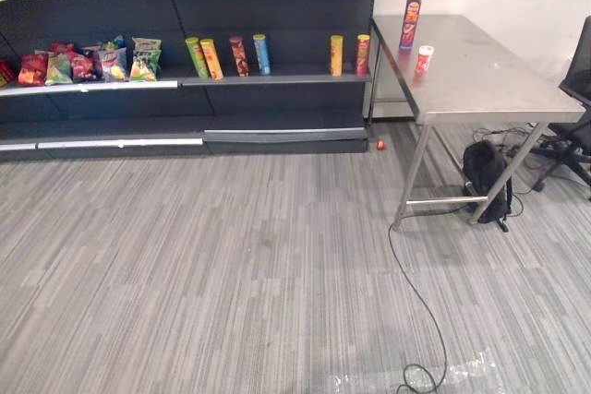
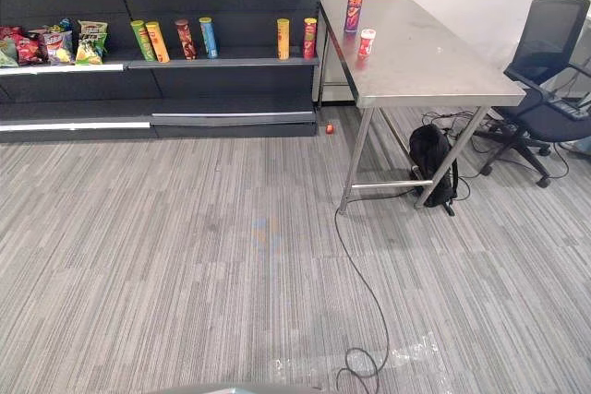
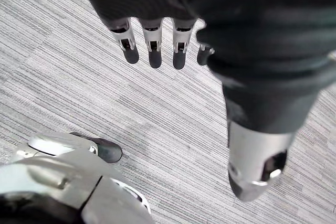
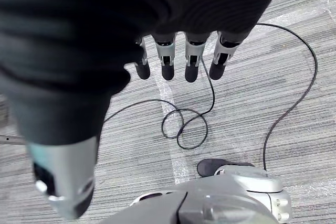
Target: Put the gum and the chips on the shelf.
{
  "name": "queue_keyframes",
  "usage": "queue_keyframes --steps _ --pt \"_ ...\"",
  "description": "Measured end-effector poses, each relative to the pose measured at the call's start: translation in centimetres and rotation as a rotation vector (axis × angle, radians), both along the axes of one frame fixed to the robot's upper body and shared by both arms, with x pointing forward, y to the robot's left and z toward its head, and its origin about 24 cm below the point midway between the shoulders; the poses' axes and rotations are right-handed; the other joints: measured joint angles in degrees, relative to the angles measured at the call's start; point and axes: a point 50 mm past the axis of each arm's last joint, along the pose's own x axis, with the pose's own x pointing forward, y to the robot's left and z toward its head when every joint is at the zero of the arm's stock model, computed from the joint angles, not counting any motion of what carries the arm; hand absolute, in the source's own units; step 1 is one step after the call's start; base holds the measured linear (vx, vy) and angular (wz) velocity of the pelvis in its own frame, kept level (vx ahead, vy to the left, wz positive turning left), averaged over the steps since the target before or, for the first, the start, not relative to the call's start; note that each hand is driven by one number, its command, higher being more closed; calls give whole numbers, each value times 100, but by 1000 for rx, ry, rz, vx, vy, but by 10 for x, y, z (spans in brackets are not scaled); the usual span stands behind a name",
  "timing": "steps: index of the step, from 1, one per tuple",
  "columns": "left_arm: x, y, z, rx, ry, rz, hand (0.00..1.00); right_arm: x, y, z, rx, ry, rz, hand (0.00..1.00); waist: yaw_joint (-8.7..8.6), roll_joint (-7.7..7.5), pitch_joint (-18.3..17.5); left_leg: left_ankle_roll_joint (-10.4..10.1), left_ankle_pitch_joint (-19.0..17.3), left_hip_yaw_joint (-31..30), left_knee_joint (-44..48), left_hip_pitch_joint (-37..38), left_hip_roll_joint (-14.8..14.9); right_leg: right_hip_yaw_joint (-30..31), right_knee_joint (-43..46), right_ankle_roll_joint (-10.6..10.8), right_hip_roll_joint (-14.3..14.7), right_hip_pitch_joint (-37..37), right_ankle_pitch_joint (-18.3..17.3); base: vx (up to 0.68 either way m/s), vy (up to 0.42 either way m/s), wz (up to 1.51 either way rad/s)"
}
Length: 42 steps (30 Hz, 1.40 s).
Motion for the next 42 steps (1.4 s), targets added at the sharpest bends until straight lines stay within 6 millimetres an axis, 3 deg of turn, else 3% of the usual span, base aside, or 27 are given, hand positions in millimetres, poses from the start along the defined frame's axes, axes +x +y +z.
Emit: queue_keyframes --steps 7,15,20,36,40,42 --pt "5 0 0 5 -27 -6 0 5 0 0 -1 -16 -22 0 0 5 196 -121 -77 116 -59 193 -2 -6 -83 69 5 189 1 40 -7 -4" --pt "5 -1 0 9 -21 -3 0 4 -1 0 19 -17 -52 0 6 1 270 -117 -75 152 -59 204 9 -10 -77 83 7 186 -15 -49 -29 -1" --pt "4 -1 0 4 -15 -4 0 -3 0 -2 82 24 -166 0 7 -11 281 -93 -59 189 -71 211 15 -7 -78 80 13 187 -13 -52 -35 -3" --pt "4 0 0 -1 2 -6 0 0 0 -1 82 -49 -154 0 7 -71 348 -139 -89 221 -76 372 57 -53 -106 70 56 355 -19 -19 -39 0" --pt "8 3 0 2 1 -4 0 7 2 0 85 -77 -151 0 -9 -131 515 -217 -322 185 579 -23 140 -150 399 -35 -5 52 -249 -61 -49 9" --pt "10 4 1 3 -9 29 0 11 3 0 88 -95 -138 0 13 -101 633 -298 -678 262 1592 -416 316 -184 742 -107 -8 -30 -558 -98 -50 18"
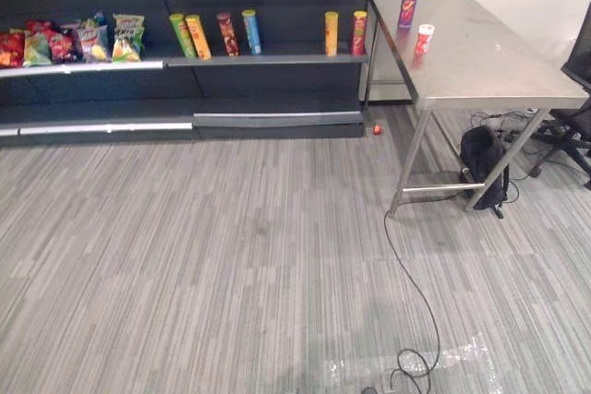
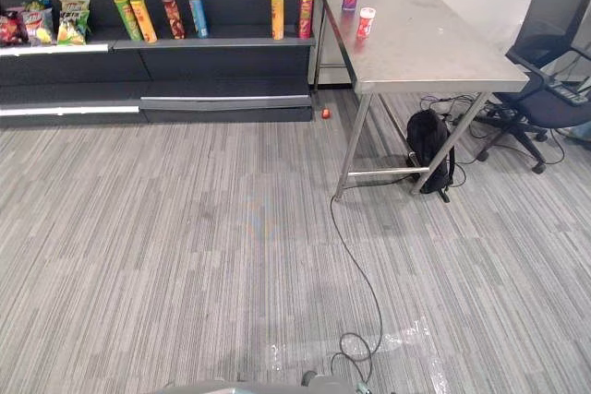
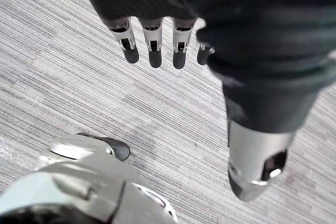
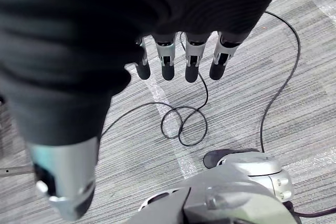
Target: Put the gum and the chips on the shelf.
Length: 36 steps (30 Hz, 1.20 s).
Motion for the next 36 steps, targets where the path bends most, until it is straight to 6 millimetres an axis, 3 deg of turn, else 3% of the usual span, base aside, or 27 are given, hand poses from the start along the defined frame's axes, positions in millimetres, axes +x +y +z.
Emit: queue_keyframes --steps 1,3,4,5,6,9,11,12,14,15,16,17,19,20,21,23,24,26,27,28,30,32,33,34,36 --pt "0 3 1 0 -10 31 0 3 4 0 14 -8 24 0 11 -34 87 -27 -34 77 1033 -455 122 -45 127 -40 -48 8 -81 -111 -62 19" --pt "0 0 0 -22 -22 99 0 6 2 0 9 -16 41 0 37 -106 147 -50 53 131 2070 -956 344 -48 205 -79 -20 21 -122 -59 -34 9" --pt "-3 -1 0 -42 -25 164 0 9 2 1 6 -24 44 0 50 -23 228 -67 69 95 2700 -1291 450 -21 244 -96 -34 76 -154 -1 35 1" --pt "-6 -2 -1 -57 -26 202 0 11 1 1 5 -28 45 0 69 -56 238 -47 -32 80 2828 -1349 474 9 258 -94 -55 125 -166 26 90 -13" --pt "-12 -7 -2 -81 -23 267 0 11 0 1 3 -28 46 0 116 -22 274 -39 -200 56 2810 -1409 498 73 271 -70 -120 171 -185 73 139 -27" --pt "-19 -11 -3 -103 -24 294 0 13 -2 2 5 -55 44 0 128 9 326 -69 -168 -53 1783 -1406 521 172 272 39 -356 265 -253 95 173 -15" --pt "-22 -14 -3 -101 -25 302 0 14 -4 4 3 -85 52 0 58 38 373 -131 135 -343 834 -1493 562 177 244 175 -555 321 -337 178 316 8" --pt "-23 -15 -3 -92 -23 286 0 18 -6 6 3 -113 64 0 7 81 391 -275 312 -563 428 -1579 652 197 196 245 -623 351 -380 181 291 9" --pt "-23 -20 -3 -99 -25 285 0 21 -9 8 -8 -138 78 0 -6 214 466 -476 456 -773 368 -1699 942 356 115 408 -644 439 -479 291 446 -14" --pt "-23 -17 -3 -86 -34 293 0 24 -6 7 -3 -144 85 0 20 184 532 -505 658 -565 729 -1691 856 534 53 555 -840 617 -569 328 490 -31" --pt "-24 -17 -3 -85 -37 295 0 23 -7 7 -5 -137 90 0 52 159 539 -450 605 -480 888 -1689 741 596 -10 604 -976 683 -592 339 452 -39" --pt "-26 -13 -2 -78 -41 293 0 27 -3 7 6 -146 111 0 97 62 484 -200 301 -326 1212 -1724 599 727 407 651 -1157 653 -624 341 369 -31" --pt "-24 -8 -1 -69 -55 286 0 28 2 6 23 -153 110 0 97 -66 401 22 -18 -176 1392 -1648 333 855 1886 658 -1354 255 -630 383 307 -14" --pt "-23 -5 -1 -59 -54 261 0 29 4 6 28 -161 108 0 101 -120 371 141 -117 -105 1363 -1529 187 904 2733 665 -1452 -20 -570 411 260 -6" --pt "-23 2 1 -37 -48 227 0 30 8 7 29 -176 115 0 76 -328 307 251 -228 14 1295 -1290 -69 915 3448 418 -1675 -281 -188 484 301 -15" --pt "-23 3 1 -36 -35 199 0 32 7 8 22 -195 119 0 81 -351 319 392 -383 197 1070 -833 -294 879 4229 203 -2038 -610 689 391 254 -23" --pt "-22 1 0 -42 -29 174 0 33 6 9 18 -208 108 0 3 -226 291 452 -433 211 816 -562 -393 820 4737 177 -2172 -848 1158 380 234 -15" --pt "-19 5 1 -27 -27 128 0 35 8 9 14 -228 114 0 -75 -258 248 513 -482 209 466 -228 -455 593 5465 120 -2046 -1346 538 364 169 -7" --pt "-19 6 1 -22 -23 118 0 36 9 10 12 -241 112 0 -109 -250 248 532 -487 201 215 51 -456 242 5605 126 -1873 -1584 7 388 91 -8" --pt "-19 6 1 -25 -19 118 0 37 9 11 9 -251 114 0 -131 -248 257 583 -485 185 -36 304 -443 -147 5420 129 -1652 -1797 -415 409 80 -6" --pt "-19 6 1 -27 -15 116 0 38 8 12 -3 -266 110 0 -168 -214 282 611 -580 181 -246 665 -357 -689 4610 34 -1312 -2010 -670 456 25 11" --pt "-9 5 1 -32 -35 104 0 36 6 13 -29 -272 99 0 -171 -142 332 515 -675 114 -292 928 -195 -877 3496 24 -906 -2275 -640 496 -29 39" --pt "-3 5 1 -32 -48 94 0 36 6 14 -40 -276 93 0 -187 -120 342 481 -693 3 -416 1072 -110 -833 2551 138 -691 -2438 -392 531 -92 78" --pt "7 6 2 -28 -74 72 0 32 8 13 -40 -276 86 0 -209 -118 345 454 -708 -94 -576 1249 -44 -674 1447 187 -571 -2505 113 560 -125 87" --pt "12 6 3 -31 -100 66 0 23 11 12 -48 -263 66 0 -185 -139 347 279 -816 -200 -743 1577 -9 -411 373 345 -593 -2485 596 557 -175 75"
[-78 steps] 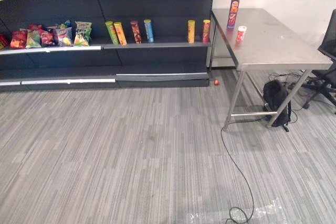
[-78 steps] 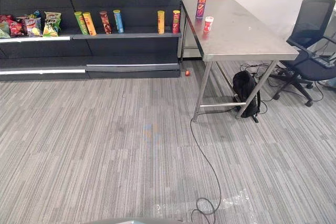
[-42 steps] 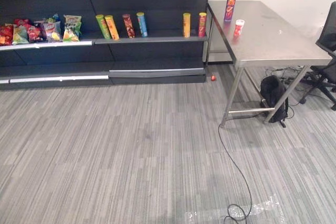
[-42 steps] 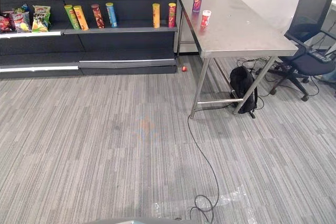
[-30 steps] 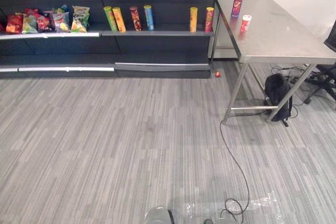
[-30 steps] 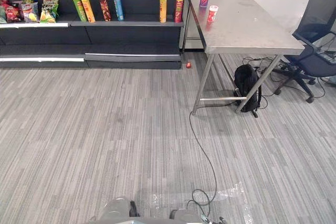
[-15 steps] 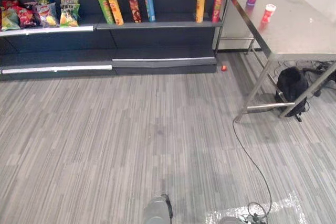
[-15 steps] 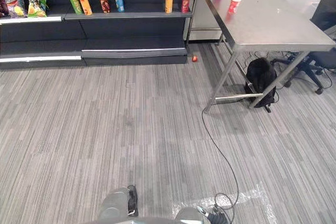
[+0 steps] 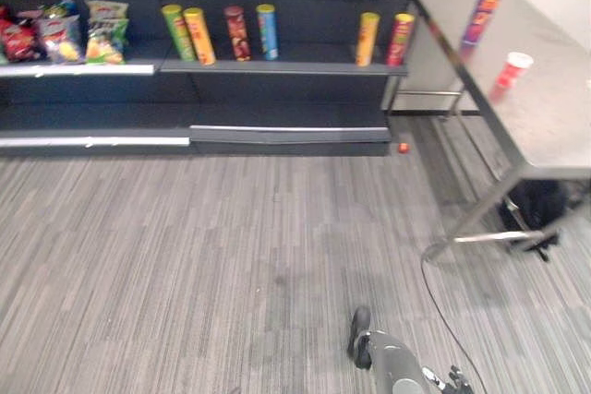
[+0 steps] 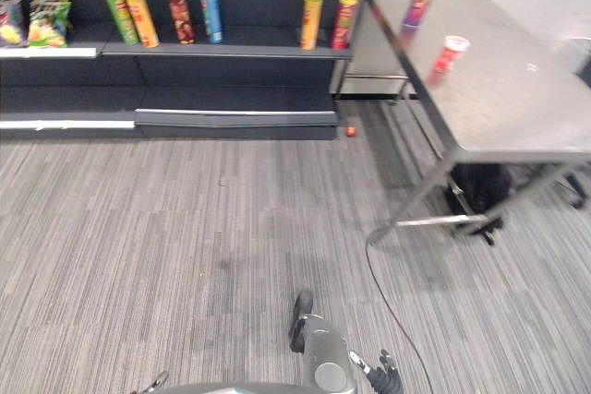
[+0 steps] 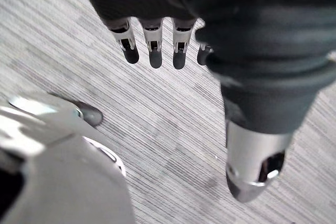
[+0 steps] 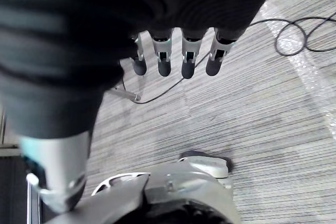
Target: Put the gum and the chips on the shelf.
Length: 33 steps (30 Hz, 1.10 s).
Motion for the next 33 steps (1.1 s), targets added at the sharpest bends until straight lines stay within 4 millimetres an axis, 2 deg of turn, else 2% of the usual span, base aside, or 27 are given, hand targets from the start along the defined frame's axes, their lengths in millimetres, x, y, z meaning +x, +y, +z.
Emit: queue_keyframes --steps 1,2,4,6,7,8,9,10,11,12,13,14,16,17,18,19,21,22,23,24,26,28,29,30,31,32,33 --pt "0 -2 -1 -7 1 2 0 -2 -1 0 -4 2 -12 0 1 22 18 -92 -68 -4 -15 151 33 1 130 -62 -40 14 400 654 -198 47" --pt "-1 -9 -2 -30 2 12 0 1 -7 1 -20 -3 -16 0 17 123 5 -184 -59 38 59 313 140 -39 625 -174 -18 -50 657 659 -216 20" --pt "-2 -15 -3 -56 -5 18 0 4 -12 4 -33 -15 -11 0 18 262 11 -359 228 42 365 331 342 -139 1204 -591 32 -108 290 771 -331 3" --pt "-2 -17 -4 -68 -9 48 0 5 -14 4 -31 -3 -10 0 15 322 -32 -504 869 8 1119 195 562 -167 1537 -632 209 55 -229 619 -279 -23" --pt "-3 -17 -4 -70 -8 49 0 5 -15 4 -31 2 -10 0 13 346 -47 -500 1056 -4 1409 122 632 -164 1534 -642 282 146 -327 453 -153 -25" --pt "-2 -17 -4 -78 -14 54 0 5 -16 4 -30 8 -9 0 14 379 -70 -533 1402 -27 2011 -104 771 -172 1507 -705 368 311 -442 644 -168 -18" --pt "-1 -20 -4 -102 -33 81 0 6 -17 4 -37 11 12 0 -27 434 -89 -745 2424 -219 3192 -643 1028 -152 1279 -718 540 711 -635 530 -102 -12" --pt "-1 -22 -5 -110 -38 88 0 7 -19 5 -45 12 25 0 -40 454 -94 -804 2843 -289 3684 -888 1139 -143 1100 -744 629 908 -702 633 -78 -6" --pt "-3 -20 -5 -114 -46 114 0 8 -20 5 -54 11 39 0 -29 459 -75 -784 2540 -290 4652 -1374 1300 -137 862 -777 766 1227 -722 413 -22 -3" --pt "-2 -20 -5 -129 -64 170 0 9 -19 5 -52 15 48 0 25 481 -56 -681 1903 -260 5550 -1866 1350 -90 616 -839 814 1666 -770 552 -33 -8" --pt "-2 -21 -4 -139 -81 202 0 8 -17 3 -47 28 65 0 52 314 -34 -520 1376 -107 5880 -2311 1277 -18 389 -834 816 2046 -814 348 -31 -14" --pt "-2 -19 -4 -140 -90 206 0 9 -16 3 -44 30 68 0 101 301 -37 -446 1150 -28 5858 -2514 1216 10 303 -832 798 2224 -815 471 -15 -38" --pt "-3 -20 -3 -153 -115 222 0 20 -17 4 -51 9 79 0 238 284 -42 -389 655 213 4640 -3066 1010 328 164 -662 708 2559 -894 399 50 -74" --pt "-3 -19 -3 -155 -120 227 0 22 -16 5 -50 4 79 0 239 271 -41 -362 608 201 4119 -3152 932 432 163 -600 667 2603 -935 376 136 -90" --pt "-4 -20 -3 -158 -125 227 0 24 -15 5 -48 -3 78 0 261 241 -52 -322 640 138 2878 -3201 769 640 177 -483 539 2647 -1037 306 151 -68" --pt "-3 -20 -3 -154 -126 216 0 24 -15 5 -46 -3 73 0 263 229 -52 -309 706 23 2288 -3222 678 729 177 -423 474 2673 -1089 367 236 -76" --pt "-4 -19 -2 -136 -122 185 0 22 -15 4 -48 4 68 0 232 220 -58 -442 1288 -683 436 -3259 503 1092 206 -177 225 2762 -1407 406 364 -66" --pt "-5 -19 -2 -133 -122 185 0 20 -15 4 -48 7 67 0 232 220 -58 -553 1469 -778 344 -3268 519 1179 204 -106 179 2812 -1485 400 390 -61" --pt "-8 -17 -2 -128 -115 184 0 18 -13 3 -41 16 66 0 255 207 -113 -671 1904 -724 513 -3212 433 1382 183 -73 55 2917 -1637 433 382 -67" --pt "-10 -11 -1 -108 -117 175 0 15 -10 1 -33 32 66 0 290 50 -150 -660 1775 -688 914 -3245 298 1699 213 -103 -23 2990 -1656 458 303 -64" --pt "-8 -5 1 -81 -126 147 0 15 -3 0 -37 38 106 0 330 -89 -161 -597 1433 -724 1464 -3290 204 1923 410 -142 -36 2987 -1501 434 236 -57" --pt "-5 4 4 -15 -120 11 0 15 2 -1 -78 54 186 0 340 -205 -275 -368 983 -427 1848 -3065 95 2309 1480 -106 -146 2615 -1422 387 257 -70" --pt "-4 6 4 -6 -117 -18 0 15 3 -1 -84 57 194 0 340 -240 -314 -325 914 -321 1805 -2948 52 2347 1976 -134 -190 2399 -1356 389 240 -65" --pt "-2 9 5 -1 -114 -60 0 15 4 -1 -95 60 212 0 308 -333 -322 -204 817 -126 1673 -2619 -26 2270 2975 -110 -350 1984 -1001 382 215 -60" --pt "-1 10 5 -10 -115 -90 0 13 5 -1 -93 66 209 0 251 -331 -271 -102 722 91 1476 -2201 -141 1999 3866 -113 -634 1604 -328 311 178 -59" --pt "0 9 4 -15 -117 -102 0 13 4 -1 -92 64 196 0 203 -305 -262 -45 667 195 1358 -1980 -166 1821 4176 -115 -782 1475 82 296 197 -64" --pt "-1 6 4 -24 -108 -127 0 13 0 0 -101 56 162 0 106 -205 -235 2 610 372 1129 -1577 -163 1391 4791 -251 -1039 1234 115 211 169 -58"
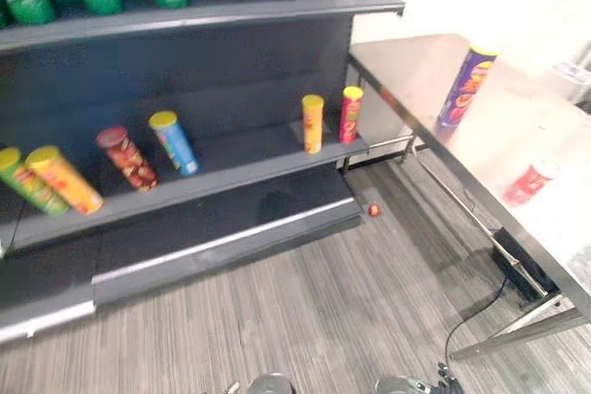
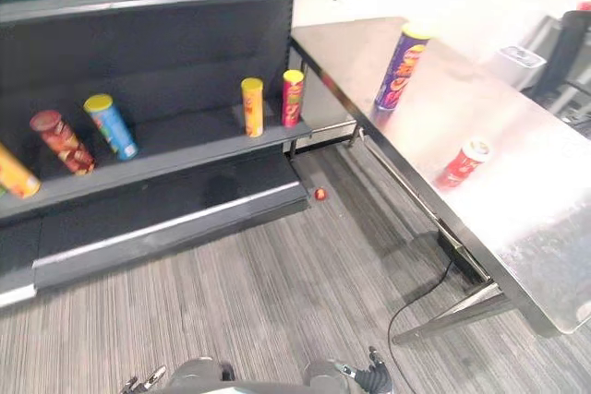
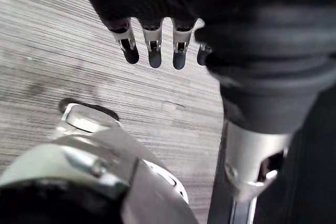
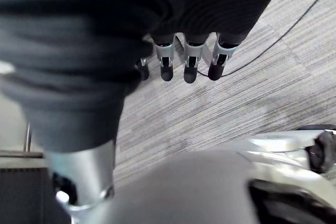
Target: Put the gum and the chips on the shelf.
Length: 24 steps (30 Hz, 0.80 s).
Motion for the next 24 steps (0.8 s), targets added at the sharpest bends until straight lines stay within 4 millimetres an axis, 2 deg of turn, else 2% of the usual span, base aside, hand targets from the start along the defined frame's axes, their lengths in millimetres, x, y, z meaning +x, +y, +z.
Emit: queue_keyframes --steps 1,2,3,4,5,8,9,10,11,13,15,17,18,19,20,21,22,23,24 --pt "0 -1 0 -1 10 -16 0 0 -1 0 -3 -1 -12 0 -30 27 -1 11 -6 113 -140 188 1 -249 232 -123 -76 -144 -155 272 198 -80" --pt "-2 -2 -1 -7 24 -25 0 0 -2 1 3 -10 -43 0 -76 96 -1 6 4 336 -431 503 43 -824 402 -132 -135 -376 -499 298 171 -88" --pt "2 -5 -2 -16 26 -38 0 1 -4 1 11 -29 -83 0 -82 172 15 -3 16 594 -630 731 143 -1468 205 -97 -30 -525 -822 316 146 -93" --pt "4 -6 -2 -19 28 -44 0 2 -6 2 11 -36 -97 0 -85 205 32 -4 16 726 -670 839 204 -1799 -7 -97 56 -552 -931 420 102 -107" --pt "7 -7 -2 -29 34 -49 0 0 -7 2 11 -44 -129 0 -90 246 91 -2 15 995 -751 1029 322 -2544 -681 -158 273 -541 -1039 352 48 -96" --pt "9 -7 -3 -34 39 -51 0 -2 -6 2 4 -47 -141 0 -97 250 141 -2 15 1370 -828 1256 380 -3421 -2017 -187 605 -517 -998 353 -1 -86" --pt "8 -5 -2 -32 39 -50 0 -4 -4 2 7 -50 -136 0 -86 172 176 -10 10 1569 -915 1423 230 -3723 -2930 -280 713 -450 -482 448 -65 -138" --pt "8 -10 -4 -43 43 -49 0 -3 -6 3 0 -60 -124 0 -82 232 246 -91 -11 1730 -1038 1631 116 -4042 -3242 -1128 854 -265 -650 425 -79 -131" --pt "8 -14 -4 -54 42 -50 0 -1 -10 5 -15 -67 -107 0 -91 357 270 -96 -13 1732 -1043 1638 149 -4036 -3339 -1133 966 -271 -654 319 -77 -112" --pt "14 -22 -5 -68 17 -61 0 5 -16 8 -35 -91 -94 0 -268 556 387 -274 101 1749 -1044 1637 160 -3887 -3557 -1090 1191 -288 -690 181 -39 -61" --pt "17 -21 -4 -66 9 -74 0 3 -16 7 -33 -86 -97 0 -260 543 390 -390 179 1743 -959 1665 116 -3792 -3669 -1026 1266 -236 -914 138 -38 -43" --pt "20 -20 -4 -62 3 -74 0 2 -15 7 -36 -74 -85 0 -250 515 370 -414 195 1734 -177 1569 269 -3718 -3710 -853 1302 -86 -1112 86 -54 -37" --pt "21 -19 -3 -55 3 -62 0 0 -15 6 -39 -58 -77 0 -228 494 326 -538 289 1716 738 1288 503 -3636 -3910 -805 1400 68 -1155 78 -103 -48" --pt "20 -18 -3 -53 5 -47 0 2 -15 5 -40 -42 -62 0 -195 495 267 -607 680 1674 1813 899 854 -3622 -4287 -772 1551 316 -1188 116 -110 -61" --pt "17 -18 -4 -54 11 -38 0 3 -15 5 -41 -36 -48 0 -160 519 215 -598 1001 1590 2281 674 1016 -3660 -4410 -645 1585 429 -1269 195 -96 -90" --pt "10 -21 -5 -67 20 -10 0 7 -17 6 -50 -38 -17 0 -87 589 66 -652 1251 1349 3170 182 1336 -3723 -4214 -652 1527 429 -1318 213 -35 -115" --pt "6 -24 -6 -88 23 66 0 10 -22 6 -62 -22 4 0 -77 633 102 -679 871 1180 3838 -95 1630 -3454 -4217 -682 1734 500 -1243 206 -13 -121" --pt "5 -24 -7 -94 25 107 0 11 -22 5 -61 -11 3 0 -61 715 52 -675 660 1085 3983 -206 1709 -3303 -4301 -719 1812 585 -1220 167 24 -132" --pt "2 -22 -6 -90 27 145 0 12 -20 3 -45 3 -25 0 10 583 83 -582 317 1007 3912 -361 1714 -2990 -4415 -740 1848 765 -1173 142 21 -104"
